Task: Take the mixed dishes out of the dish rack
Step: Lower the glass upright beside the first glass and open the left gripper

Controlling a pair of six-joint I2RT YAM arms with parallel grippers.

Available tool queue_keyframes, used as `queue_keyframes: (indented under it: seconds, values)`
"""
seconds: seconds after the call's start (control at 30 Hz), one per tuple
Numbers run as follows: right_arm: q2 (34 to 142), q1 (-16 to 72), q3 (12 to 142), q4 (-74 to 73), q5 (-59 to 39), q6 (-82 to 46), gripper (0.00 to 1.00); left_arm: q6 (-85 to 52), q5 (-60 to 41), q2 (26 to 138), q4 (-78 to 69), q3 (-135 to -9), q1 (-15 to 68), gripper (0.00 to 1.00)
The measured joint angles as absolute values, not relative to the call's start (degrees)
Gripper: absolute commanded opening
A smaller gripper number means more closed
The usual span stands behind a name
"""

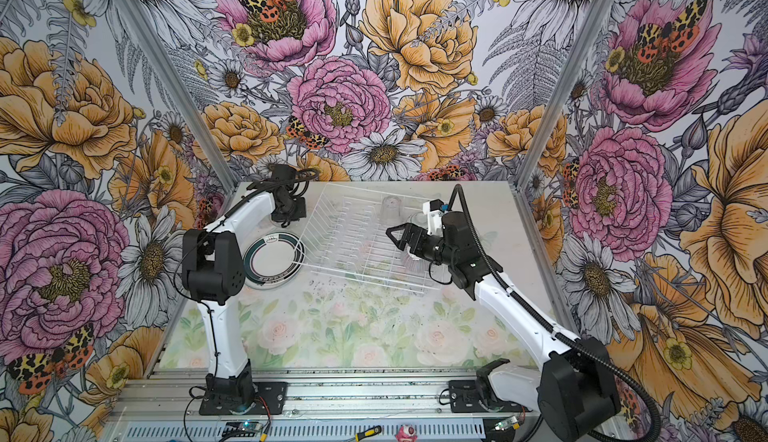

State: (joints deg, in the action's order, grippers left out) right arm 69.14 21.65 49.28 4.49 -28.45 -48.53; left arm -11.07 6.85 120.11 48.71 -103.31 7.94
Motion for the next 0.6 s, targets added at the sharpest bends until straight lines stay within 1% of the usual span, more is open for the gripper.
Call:
queue_keyframes:
  seconds: [0.07,0.27,0.3,0.43,0.53,0.6]
  values:
    - [69.14,21.65,49.28,4.49,-28.45,-48.56,0.98,-10.68,6.85,120.14,48.95,-103.39,7.77,0.18]
    - [69.14,21.39,49.28,4.49,-28.49,-48.56,0.98,-10.26,6.24,120.77,49.60,-105.14,7.07,0.18]
    - [69.14,21.39,49.28,4.49,-28.47,-48.56,0.98,-10.26,6.11,120.77,49.63,-105.32,7.03,0.20]
    - [69.12,21.06,49.28,4.49,-28.49,-48.53,0.98,-9.80,5.76,120.77,49.76,-105.54,6.98,0.44]
    - [69.12,20.91,49.28,4.49,-28.47,-48.53,0.99,-9.58,5.76,120.77,49.78,-105.54,7.01,0.73]
    - [69.12,20.80,49.28,4.49,-28.47,-48.53,0.99,-9.32,5.87,120.68,49.78,-105.54,7.07,0.84]
